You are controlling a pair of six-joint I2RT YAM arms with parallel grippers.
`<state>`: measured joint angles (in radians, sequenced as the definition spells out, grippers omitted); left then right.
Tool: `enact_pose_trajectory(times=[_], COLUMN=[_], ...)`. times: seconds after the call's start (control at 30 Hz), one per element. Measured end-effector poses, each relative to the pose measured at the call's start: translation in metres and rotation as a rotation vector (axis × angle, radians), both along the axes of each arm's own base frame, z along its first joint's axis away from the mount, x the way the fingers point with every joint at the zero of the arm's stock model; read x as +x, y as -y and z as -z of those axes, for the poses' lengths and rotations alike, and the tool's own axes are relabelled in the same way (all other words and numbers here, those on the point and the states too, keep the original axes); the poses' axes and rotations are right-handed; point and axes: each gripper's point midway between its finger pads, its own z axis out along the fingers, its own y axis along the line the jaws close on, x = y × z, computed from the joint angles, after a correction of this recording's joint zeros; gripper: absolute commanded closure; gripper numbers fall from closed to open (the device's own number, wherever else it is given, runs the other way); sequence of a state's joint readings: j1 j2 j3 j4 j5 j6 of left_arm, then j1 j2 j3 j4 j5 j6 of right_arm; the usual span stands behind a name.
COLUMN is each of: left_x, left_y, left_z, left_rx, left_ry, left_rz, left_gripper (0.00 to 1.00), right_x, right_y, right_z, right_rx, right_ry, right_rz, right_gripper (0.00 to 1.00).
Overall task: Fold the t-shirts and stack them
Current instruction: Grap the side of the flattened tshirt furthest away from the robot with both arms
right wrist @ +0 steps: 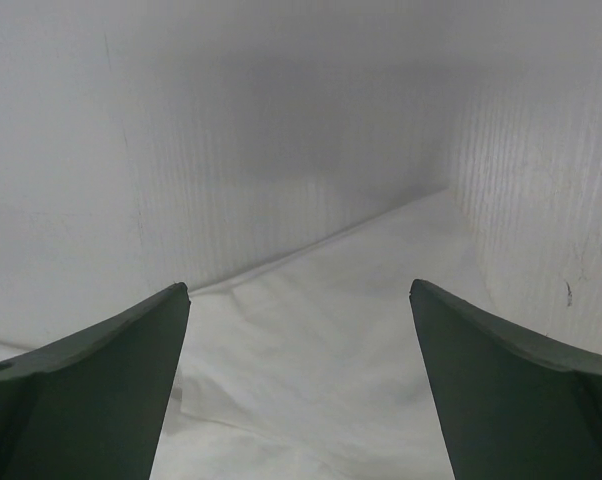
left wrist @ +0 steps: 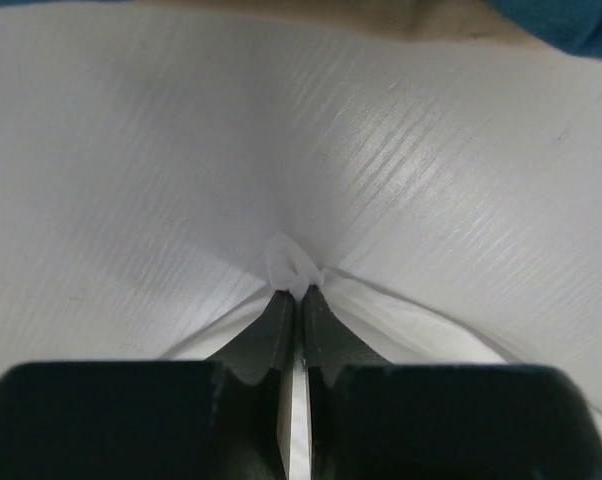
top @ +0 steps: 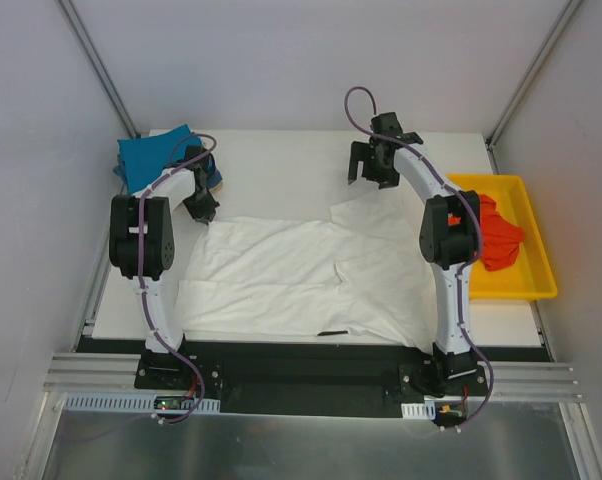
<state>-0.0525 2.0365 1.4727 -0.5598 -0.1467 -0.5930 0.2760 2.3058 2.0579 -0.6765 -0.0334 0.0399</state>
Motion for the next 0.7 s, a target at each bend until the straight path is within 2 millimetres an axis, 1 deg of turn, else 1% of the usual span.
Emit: enact_pose_trajectory(times=[0.03,0.1,0.2,0.3,0.4,0.53,0.57,0.63,0.7], left_x=[0.000,-0.001,-0.009,-0.016,-0.018,-0.017,-0.017,-0.016,-0.016], left_y=[0.000,0.000,-0.001,-0.001,-0.001,-0.001,-0.001,-0.001,0.000], left_z=[0.000,-0.001,-0.001,-0.002,-0.003,-0.009,-0.010,-0.012,-0.012], left_rx=[0.000,0.000,0.000,0.001,0.001,0.001,0.001,0.000,-0.005], left_ry=[0.001,0.005,0.000,-0.006,-0.004,0.013,0.016,0.023,0.026], left_rz=[0.000,0.000,0.000,0.001,0.003,0.005,0.005,0.006,0.008], left_gripper=[1.00,1.00,1.00,1.00,1.00,1.00,1.00,1.00,1.00], right_x=[0.004,0.017,0.039,0.050,0.051,0.044,0.042,0.038,0.037], right_y=[-0.001,0.000,0.002,0.008,0.016,0.030,0.032,0.039,0.041], right_z=[0.000,0.001,0.008,0.017,0.027,0.039,0.042,0.048,0.048], right_rx=[-0.003,-0.018,-0.054,-0.088,-0.117,-0.159,-0.167,-0.192,-0.198], right_ry=[0.006,0.032,0.076,0.092,0.080,0.040,0.032,0.013,0.009], right_rz=[0.000,-0.002,0.001,0.014,0.033,0.058,0.062,0.069,0.071], right_gripper=[0.04,0.04,0.04,0.04,0.04,0.03,0.01,0.08,0.15])
